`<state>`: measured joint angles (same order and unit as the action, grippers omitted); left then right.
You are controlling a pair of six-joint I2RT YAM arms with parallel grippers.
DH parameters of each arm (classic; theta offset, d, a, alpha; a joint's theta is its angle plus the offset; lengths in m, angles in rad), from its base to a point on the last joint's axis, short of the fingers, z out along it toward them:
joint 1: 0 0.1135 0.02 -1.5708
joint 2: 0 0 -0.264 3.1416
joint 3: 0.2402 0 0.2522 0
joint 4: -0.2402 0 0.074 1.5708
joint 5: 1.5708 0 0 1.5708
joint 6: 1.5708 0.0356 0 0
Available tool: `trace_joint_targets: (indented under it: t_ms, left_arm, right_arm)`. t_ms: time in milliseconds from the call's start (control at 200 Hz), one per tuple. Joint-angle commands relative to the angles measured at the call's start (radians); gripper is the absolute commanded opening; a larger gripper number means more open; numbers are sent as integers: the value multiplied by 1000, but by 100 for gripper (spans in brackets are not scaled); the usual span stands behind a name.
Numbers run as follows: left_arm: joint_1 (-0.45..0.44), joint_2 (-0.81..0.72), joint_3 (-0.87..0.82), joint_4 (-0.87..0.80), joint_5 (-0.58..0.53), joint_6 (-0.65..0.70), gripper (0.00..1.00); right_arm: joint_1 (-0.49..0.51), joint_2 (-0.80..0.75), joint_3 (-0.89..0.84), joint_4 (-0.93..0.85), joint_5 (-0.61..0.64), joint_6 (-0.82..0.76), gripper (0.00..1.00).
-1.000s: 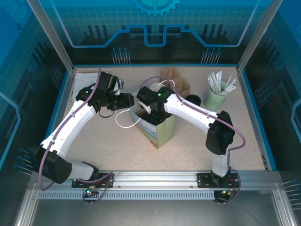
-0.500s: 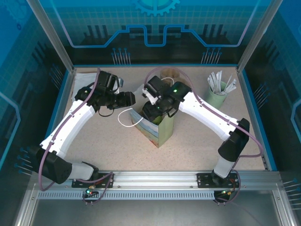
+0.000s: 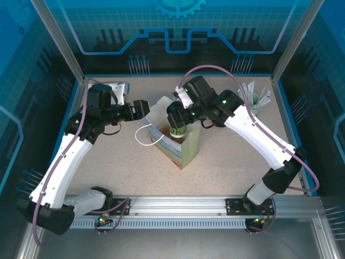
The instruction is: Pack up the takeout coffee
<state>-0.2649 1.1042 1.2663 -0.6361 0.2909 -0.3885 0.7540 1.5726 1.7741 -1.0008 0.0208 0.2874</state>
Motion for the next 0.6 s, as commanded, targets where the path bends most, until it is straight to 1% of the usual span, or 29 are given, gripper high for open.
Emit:
trace_joint_targets:
  t_ms: [0, 125, 220, 285, 395, 495, 595]
  left_arm:
    - [-14, -82, -70, 171, 120, 81, 89]
    - [-49, -139, -114, 245, 165, 165, 96]
    - [-123, -143, -122, 298, 182, 241, 99]
    - [-188, -128, -112, 305, 151, 311, 99]
    - [-288, -76, -57, 276, 43, 415, 99]
    - [-347, -25, -14, 263, -22, 484, 99]
    - [-381, 6, 5, 287, -59, 521, 99]
  right_arm:
    - [-39, -75, 4, 67, -59, 25, 61]
    - [-87, -135, -5, 123, -130, 57, 61]
    - [-112, -175, -19, 163, -172, 72, 61]
    - [-126, -197, -27, 190, -199, 86, 61]
    - [-137, -226, -30, 219, -230, 105, 60]
    - [-138, -238, -19, 225, -252, 121, 60]
    - [-139, -240, -11, 225, -274, 138, 60]
